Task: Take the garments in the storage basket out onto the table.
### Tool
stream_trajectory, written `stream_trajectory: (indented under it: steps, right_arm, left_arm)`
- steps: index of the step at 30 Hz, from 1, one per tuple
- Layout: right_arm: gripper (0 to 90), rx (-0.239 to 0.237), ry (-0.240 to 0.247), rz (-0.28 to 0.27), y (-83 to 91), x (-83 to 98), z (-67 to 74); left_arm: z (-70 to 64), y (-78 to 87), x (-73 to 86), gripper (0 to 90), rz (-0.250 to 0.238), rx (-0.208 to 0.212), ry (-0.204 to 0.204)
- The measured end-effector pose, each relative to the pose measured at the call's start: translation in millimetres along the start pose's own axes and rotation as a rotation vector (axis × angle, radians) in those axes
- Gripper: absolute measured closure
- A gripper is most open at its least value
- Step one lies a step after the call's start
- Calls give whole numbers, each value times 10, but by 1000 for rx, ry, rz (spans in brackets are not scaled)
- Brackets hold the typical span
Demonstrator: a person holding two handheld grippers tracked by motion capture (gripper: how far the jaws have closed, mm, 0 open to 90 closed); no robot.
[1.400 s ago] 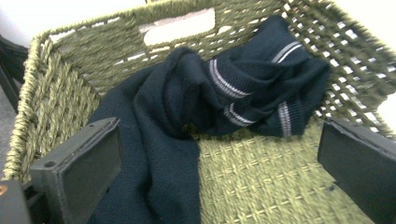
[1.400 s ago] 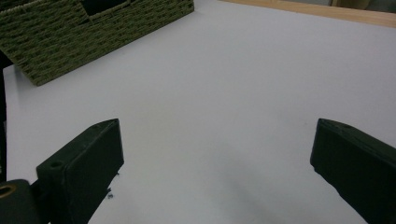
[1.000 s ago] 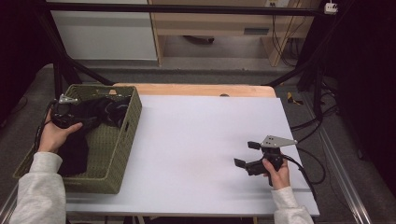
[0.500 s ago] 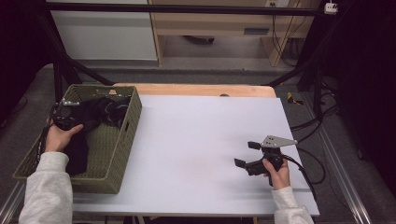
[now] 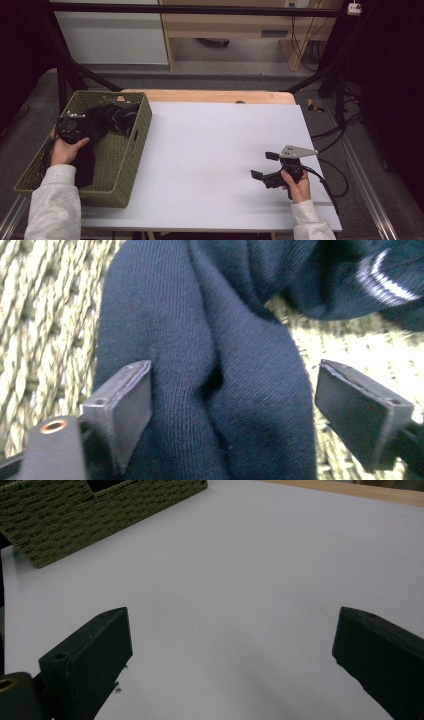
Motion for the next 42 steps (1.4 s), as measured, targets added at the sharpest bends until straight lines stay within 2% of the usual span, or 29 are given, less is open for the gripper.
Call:
stream_trajectory:
  steps: [2,4,5,10,12,13,18,19,24,28,33,40,42]
  right_arm:
    - [28,0,1,0,1,0,-1]
    - [28,0,-1,1,0,2,-2]
    - [28,0,0,2,-1,4,-3]
    - [28,0,2,5,-4,7,-4]
    - [28,0,3,4,-5,9,-4]
    - [28,0,2,5,-5,9,-3]
    - [28,-1,1,5,-5,11,-5]
    - [28,0,2,5,-10,15,-7]
    - [29,-1,1,6,-6,14,-7]
    - [29,-2,1,7,-3,16,-7]
    - [30,-2,1,5,-2,16,-10]
    - [30,-2,1,3,0,15,-10]
    - [30,-2,1,2,1,14,-9]
  left_arm:
    - [-1,-3,9,195,7,-4,3]
    - [9,-14,23,201,12,-8,29]
    - [15,-23,35,237,23,-20,34]
    - [1,-47,52,286,56,-26,35]
    - [4,-54,63,350,72,-29,44]
    - [8,-48,66,350,77,-32,48]
    - [26,-36,97,548,81,-29,46]
    - [29,-34,103,613,78,-27,46]
    - [25,-11,117,699,73,-21,27]
    - [3,35,103,726,65,-10,16]
    - [1,119,70,731,26,55,53]
    - [-3,211,34,738,-19,74,66]
    - [-4,248,22,740,-43,82,88]
Point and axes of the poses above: each handheld gripper's, and its own axes: y roughly backward along the jaws, x roughly out of its underside, z roughly to its left, the point moved 1 cm from there along -y, roughly forward along the jaws, and after that the axes turned 8 degrees about y, right-handed, at the moved point
